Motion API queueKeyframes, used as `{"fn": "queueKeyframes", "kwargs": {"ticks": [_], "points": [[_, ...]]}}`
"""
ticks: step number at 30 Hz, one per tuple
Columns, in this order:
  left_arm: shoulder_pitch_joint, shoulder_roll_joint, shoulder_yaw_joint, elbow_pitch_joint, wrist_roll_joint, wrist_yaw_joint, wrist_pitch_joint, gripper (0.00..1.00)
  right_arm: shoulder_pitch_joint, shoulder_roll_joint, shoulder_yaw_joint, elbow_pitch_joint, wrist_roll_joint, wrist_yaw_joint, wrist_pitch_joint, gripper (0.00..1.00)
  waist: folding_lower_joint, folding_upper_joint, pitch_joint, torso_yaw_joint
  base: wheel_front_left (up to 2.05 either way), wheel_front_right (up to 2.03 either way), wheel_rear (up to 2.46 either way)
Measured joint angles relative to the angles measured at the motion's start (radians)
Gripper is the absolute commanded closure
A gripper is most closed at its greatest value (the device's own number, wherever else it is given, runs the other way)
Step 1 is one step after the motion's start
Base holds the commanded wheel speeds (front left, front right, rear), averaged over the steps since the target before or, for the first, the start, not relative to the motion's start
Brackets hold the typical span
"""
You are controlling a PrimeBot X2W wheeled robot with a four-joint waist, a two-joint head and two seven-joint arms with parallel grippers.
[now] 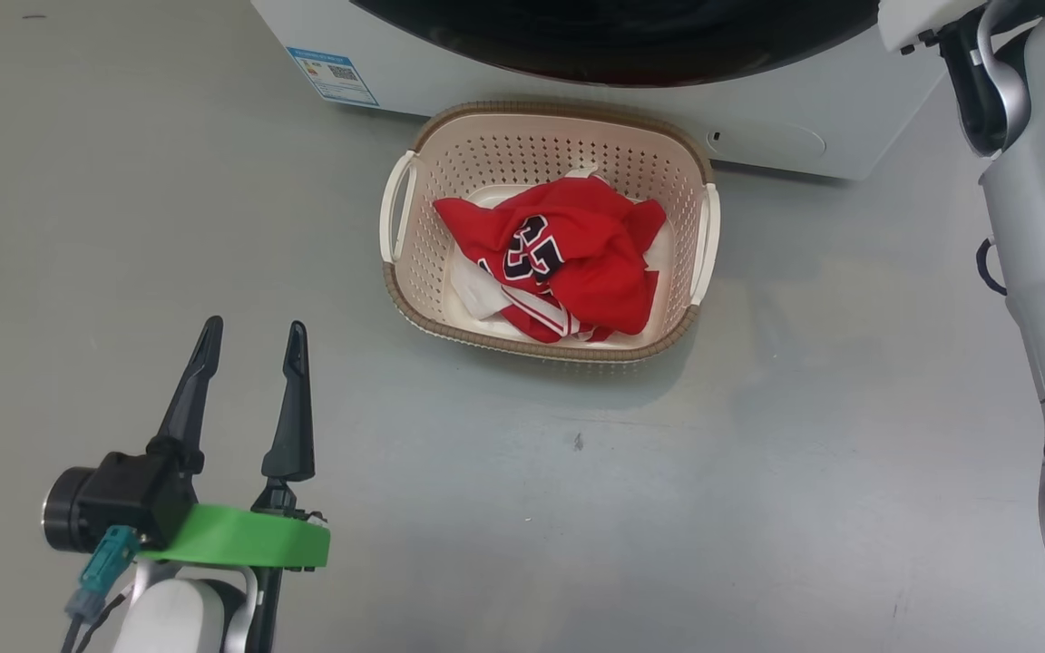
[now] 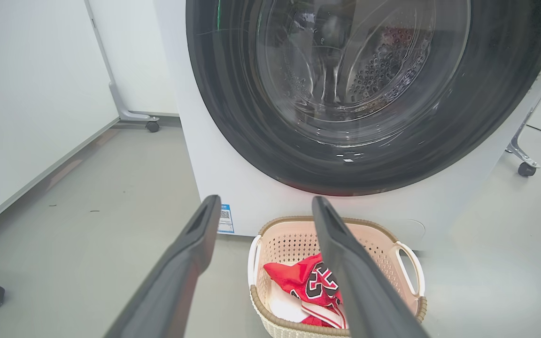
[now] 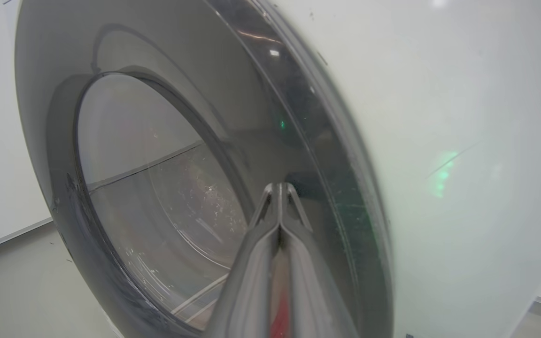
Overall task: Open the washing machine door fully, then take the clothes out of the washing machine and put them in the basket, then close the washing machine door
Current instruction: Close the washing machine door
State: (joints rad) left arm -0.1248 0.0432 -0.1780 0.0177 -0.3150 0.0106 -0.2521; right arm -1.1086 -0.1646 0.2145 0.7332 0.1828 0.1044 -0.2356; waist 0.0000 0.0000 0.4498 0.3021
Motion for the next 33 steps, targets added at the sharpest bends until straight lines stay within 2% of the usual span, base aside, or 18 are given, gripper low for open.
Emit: {"fn": "queueKeyframes", "kwargs": {"ticks": [11, 20, 21, 22, 23, 24, 25, 33], "points": [[0.000, -0.001, 0.025, 0.005, 0.010, 0.000, 0.000, 0.00, 0.017, 0.046, 0.038, 0.001, 0.017, 0.009, -0.017, 1.00, 0.0001, 0.0000, -0.034, -0.030, 0.00, 0.00, 0.00], [0.000, -0.001, 0.053, 0.005, 0.018, 0.000, 0.000, 0.00, 0.155, 0.067, 0.027, -0.087, 0.065, 0.012, -0.018, 1.00, 0.0000, 0.0000, -0.077, -0.077, 0.00, 0.00, 0.00], [0.000, -0.001, 0.054, 0.005, 0.022, 0.000, 0.000, 0.00, 0.169, 0.069, 0.024, -0.100, 0.070, 0.012, -0.018, 0.66, 0.0000, 0.0000, -0.082, -0.083, 0.00, 0.00, 0.00], [0.001, -0.001, 0.055, 0.007, 0.025, 0.000, 0.000, 0.00, 0.188, 0.071, 0.021, -0.112, 0.072, 0.012, -0.018, 0.46, 0.0000, 0.0000, -0.088, -0.089, 0.00, 0.00, 0.00], [0.001, -0.001, 0.057, 0.008, 0.025, 0.000, 0.000, 0.00, 0.209, 0.072, 0.017, -0.124, 0.074, 0.012, -0.018, 0.46, 0.0000, 0.0000, -0.093, -0.095, 0.00, 0.00, 0.00], [0.001, -0.001, 0.058, 0.008, 0.026, 0.000, 0.000, 0.00, 0.231, 0.072, 0.017, -0.131, 0.078, 0.012, -0.018, 0.11, 0.0000, 0.0000, -0.098, -0.102, 0.00, 0.00, 0.00], [0.002, -0.001, 0.059, 0.008, 0.026, 0.000, 0.000, 0.00, 0.255, 0.073, 0.017, -0.135, 0.081, 0.012, -0.018, 0.00, 0.0000, 0.0000, -0.103, -0.108, 0.00, 0.00, 0.00], [0.006, 0.002, 0.052, 0.031, 0.032, -0.012, 0.000, 0.00, 0.416, 0.084, -0.003, -0.206, 0.099, 0.012, -0.018, 0.00, 0.0000, 0.0000, -0.147, -0.155, 0.00, 0.00, 0.00]]}}
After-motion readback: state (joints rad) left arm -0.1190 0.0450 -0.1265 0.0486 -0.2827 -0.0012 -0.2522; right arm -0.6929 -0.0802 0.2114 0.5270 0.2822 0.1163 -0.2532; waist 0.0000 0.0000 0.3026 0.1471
